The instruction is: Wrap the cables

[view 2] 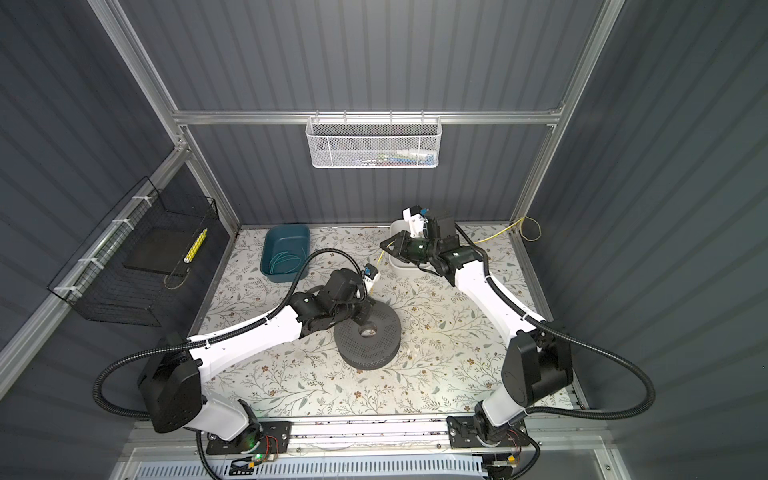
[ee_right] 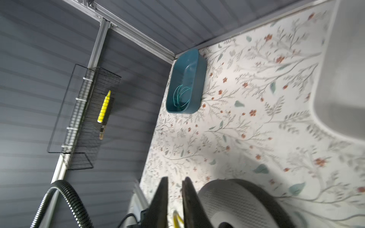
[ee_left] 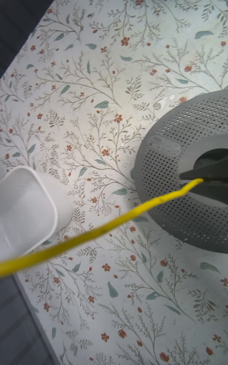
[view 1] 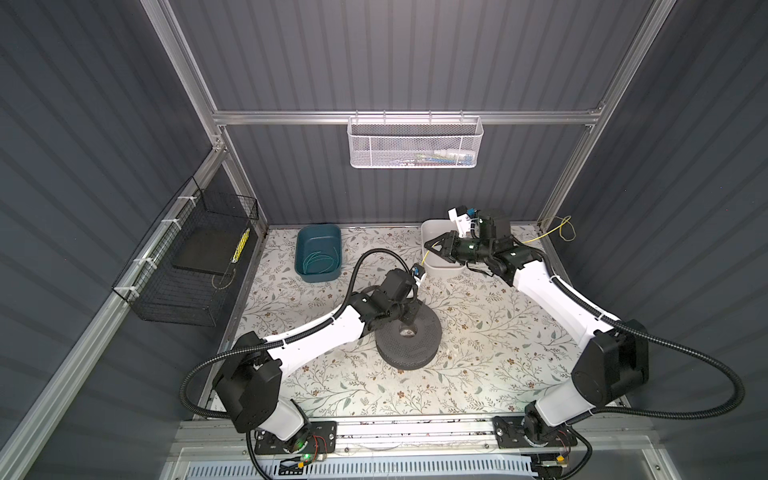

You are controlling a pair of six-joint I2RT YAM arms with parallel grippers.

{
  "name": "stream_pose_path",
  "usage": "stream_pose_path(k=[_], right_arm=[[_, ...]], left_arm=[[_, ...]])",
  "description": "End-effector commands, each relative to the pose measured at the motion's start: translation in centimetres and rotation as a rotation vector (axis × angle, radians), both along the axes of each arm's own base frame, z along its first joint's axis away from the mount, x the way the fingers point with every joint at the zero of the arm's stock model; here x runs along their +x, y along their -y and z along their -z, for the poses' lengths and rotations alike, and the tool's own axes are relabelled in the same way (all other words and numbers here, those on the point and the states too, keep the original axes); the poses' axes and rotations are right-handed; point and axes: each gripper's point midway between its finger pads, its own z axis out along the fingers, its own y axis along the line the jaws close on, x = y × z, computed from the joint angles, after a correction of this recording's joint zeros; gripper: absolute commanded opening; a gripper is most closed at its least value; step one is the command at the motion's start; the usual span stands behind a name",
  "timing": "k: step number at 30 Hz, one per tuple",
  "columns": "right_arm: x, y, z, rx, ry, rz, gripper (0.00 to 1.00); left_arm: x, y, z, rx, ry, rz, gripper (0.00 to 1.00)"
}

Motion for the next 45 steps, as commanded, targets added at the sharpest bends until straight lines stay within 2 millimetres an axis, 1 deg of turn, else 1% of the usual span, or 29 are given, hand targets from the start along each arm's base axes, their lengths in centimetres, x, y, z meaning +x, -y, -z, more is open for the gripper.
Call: stream_pose_path(k=[1, 3, 6, 7, 9, 10, 12, 14, 17, 19, 21, 24, 27, 29, 30, 31, 33, 35, 38, 41, 43, 44, 45], right_arm=[[-0.2, 1.8, -4.8, 0.023, 0.157, 0.052, 0.39], [-0.8, 2.3, -4.1, 0.022, 0.140, 0.067, 0.42], [-1.9, 3.3, -2.8, 0.018, 0.115, 0.100, 0.43], [-2.3, 3.7, -2.2, 0.011, 0.102, 0.115, 0.44], [-3.0, 4.3, -1.0, -0.004, 0.077, 0.134, 0.50], [-3.4, 4.5, -0.4, -0.013, 0.064, 0.138, 0.49], [-4.2, 4.5, 0.6, -0.004, 0.037, 0.129, 0.48], [-4.9, 3.8, 1.4, 0.006, 0.019, 0.099, 0.46], [-5.3, 3.1, 2.7, -0.014, 0.001, 0.083, 0.46], [-5.5, 2.7, 3.3, -0.001, -0.022, 0.076, 0.46], [-5.6, 2.7, 3.4, 0.011, -0.028, 0.077, 0.47], [-5.8, 3.9, 2.8, -0.015, 0.005, 0.134, 0.48], [-6.1, 5.6, 0.9, -0.016, 0.052, 0.198, 0.51], [-6.5, 6.8, -0.2, -0.009, 0.066, 0.247, 0.51], [-6.5, 7.0, 0.1, -0.011, 0.049, 0.264, 0.52], [-7.2, 7.5, -0.6, 0.007, 0.058, 0.280, 0.52], [-7.9, 7.6, 0.0, 0.051, 0.014, 0.296, 0.53], [-8.3, 7.4, 1.7, 0.117, -0.054, 0.308, 0.53], [-8.9, 6.3, 4.0, 0.208, -0.136, 0.325, 0.49], [-8.9, 4.3, 4.7, 0.256, -0.178, 0.302, 0.47], [-8.7, 3.0, 4.4, 0.279, -0.175, 0.275, 0.47], [-8.1, 2.4, 5.5, 0.265, -0.204, 0.274, 0.47], [-7.8, 2.0, 5.8, 0.267, -0.209, 0.271, 0.48]], left_arm=[[-2.8, -0.4, 1.0, 0.003, -0.095, 0.049, 0.00], [-2.7, 0.2, 0.2, -0.029, -0.092, 0.061, 0.00], [-2.4, 1.3, -0.9, -0.076, -0.081, 0.080, 0.00], [-2.3, 1.6, -1.2, -0.089, -0.080, 0.084, 0.00], [-2.4, 2.5, -2.0, -0.128, -0.085, 0.110, 0.00], [-2.6, 2.9, -2.4, -0.153, -0.088, 0.125, 0.00], [-2.7, 3.5, -3.0, -0.183, -0.093, 0.142, 0.00], [-2.9, 4.0, -3.3, -0.202, -0.105, 0.158, 0.00], [-3.0, 4.7, -3.8, -0.238, -0.110, 0.176, 0.00], [-2.8, 4.8, -4.0, -0.242, -0.105, 0.173, 0.00], [-2.5, 4.6, -3.8, -0.227, -0.103, 0.157, 0.00], [-1.9, 4.5, -3.4, -0.192, -0.101, 0.138, 0.00], [-1.4, 4.3, -3.1, -0.184, -0.097, 0.125, 0.00], [-1.1, 4.0, -2.9, -0.173, -0.095, 0.115, 0.00], [-1.1, 3.8, -3.0, -0.173, -0.092, 0.111, 0.00], [-1.0, 3.7, -2.9, -0.173, -0.089, 0.107, 0.00], [-0.9, 3.4, -3.1, -0.183, -0.084, 0.098, 0.00], [-0.9, 3.3, -3.4, -0.191, -0.075, 0.095, 0.00], [-1.0, 3.2, -3.6, -0.200, -0.072, 0.097, 0.00], [-1.3, 3.2, -3.6, -0.206, -0.085, 0.101, 0.00], [-1.5, 3.1, -3.4, -0.210, -0.088, 0.105, 0.00], [-1.5, 3.0, -3.4, -0.210, -0.087, 0.105, 0.00], [-1.6, 3.0, -3.5, -0.210, -0.088, 0.106, 0.00]])
